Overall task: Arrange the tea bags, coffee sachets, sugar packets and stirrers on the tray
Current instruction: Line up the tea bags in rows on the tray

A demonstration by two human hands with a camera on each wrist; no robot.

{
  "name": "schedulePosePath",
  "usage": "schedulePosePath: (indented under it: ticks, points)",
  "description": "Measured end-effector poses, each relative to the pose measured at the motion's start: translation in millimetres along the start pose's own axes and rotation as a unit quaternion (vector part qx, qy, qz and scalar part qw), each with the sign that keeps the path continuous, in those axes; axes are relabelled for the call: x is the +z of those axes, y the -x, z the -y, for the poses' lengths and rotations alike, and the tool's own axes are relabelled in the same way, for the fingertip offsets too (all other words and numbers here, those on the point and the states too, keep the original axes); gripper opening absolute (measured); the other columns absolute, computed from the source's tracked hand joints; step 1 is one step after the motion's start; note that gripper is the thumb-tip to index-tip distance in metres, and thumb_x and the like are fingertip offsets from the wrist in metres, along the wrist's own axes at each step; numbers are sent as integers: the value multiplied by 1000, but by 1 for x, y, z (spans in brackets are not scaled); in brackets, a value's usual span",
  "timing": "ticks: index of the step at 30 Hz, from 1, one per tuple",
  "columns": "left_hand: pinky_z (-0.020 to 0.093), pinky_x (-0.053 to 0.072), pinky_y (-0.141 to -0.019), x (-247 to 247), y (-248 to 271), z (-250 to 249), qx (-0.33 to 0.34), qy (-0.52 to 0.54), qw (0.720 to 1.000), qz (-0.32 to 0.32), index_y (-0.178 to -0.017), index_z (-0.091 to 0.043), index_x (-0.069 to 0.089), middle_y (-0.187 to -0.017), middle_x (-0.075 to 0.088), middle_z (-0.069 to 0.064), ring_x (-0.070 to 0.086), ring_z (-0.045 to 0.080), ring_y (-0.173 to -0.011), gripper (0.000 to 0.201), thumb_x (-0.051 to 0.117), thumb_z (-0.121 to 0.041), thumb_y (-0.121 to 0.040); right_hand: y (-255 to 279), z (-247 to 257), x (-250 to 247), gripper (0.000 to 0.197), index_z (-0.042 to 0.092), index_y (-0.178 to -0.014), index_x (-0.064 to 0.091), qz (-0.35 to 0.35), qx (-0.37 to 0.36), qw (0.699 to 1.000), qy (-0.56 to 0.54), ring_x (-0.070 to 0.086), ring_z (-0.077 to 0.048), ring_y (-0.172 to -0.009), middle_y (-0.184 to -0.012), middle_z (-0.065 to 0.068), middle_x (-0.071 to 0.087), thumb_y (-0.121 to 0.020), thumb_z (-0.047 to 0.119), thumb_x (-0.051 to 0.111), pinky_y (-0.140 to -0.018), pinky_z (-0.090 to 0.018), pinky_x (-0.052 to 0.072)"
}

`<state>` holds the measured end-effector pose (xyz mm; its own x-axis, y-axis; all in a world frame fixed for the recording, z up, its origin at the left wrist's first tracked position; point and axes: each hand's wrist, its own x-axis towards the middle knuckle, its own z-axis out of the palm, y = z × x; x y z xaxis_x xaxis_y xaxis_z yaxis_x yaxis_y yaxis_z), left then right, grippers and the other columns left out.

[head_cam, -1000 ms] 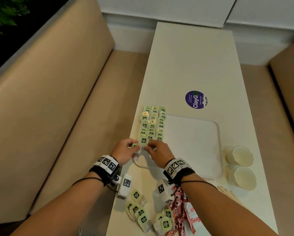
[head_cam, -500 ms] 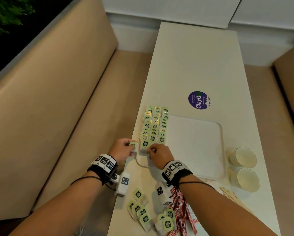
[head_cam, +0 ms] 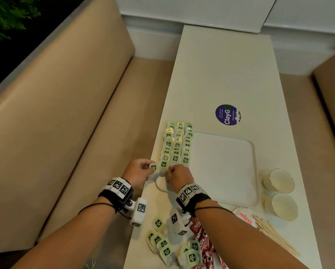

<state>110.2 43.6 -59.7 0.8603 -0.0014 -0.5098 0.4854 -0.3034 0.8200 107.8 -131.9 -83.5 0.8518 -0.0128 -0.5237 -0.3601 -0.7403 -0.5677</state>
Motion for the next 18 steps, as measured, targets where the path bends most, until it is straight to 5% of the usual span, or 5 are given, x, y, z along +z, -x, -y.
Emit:
schedulePosePath:
  ticks: [10,15,18]
  points:
    - [17,50,-54,2,1,-1,-7,7,1000,12,-110,-8,70,-77,65,3,58,5,-54,21,68,0,-91,10,-7,-9,47,23,-57,55,-15,-2,1000,-3,61,-21,-63,-61,2,61,-96,50,58,-59,-29,47]
    - [19,50,-60,6,2,-5,10,-26,998,59,-100,-26,72,-78,58,3,53,13,-67,20,69,-7,-93,17,-24,-10,25,17,-90,75,32,-77,991,-105,72,-18,-69,-76,7,73,-98,35,60,-74,-42,62]
    - [26,49,-66,10,-1,-8,24,-48,995,89,-101,-26,74,-75,63,-2,52,17,-68,19,69,-10,-93,23,-25,-16,15,23,-102,76,48,-121,984,-120,68,-6,-70,-80,11,72,-96,32,64,-72,-27,60]
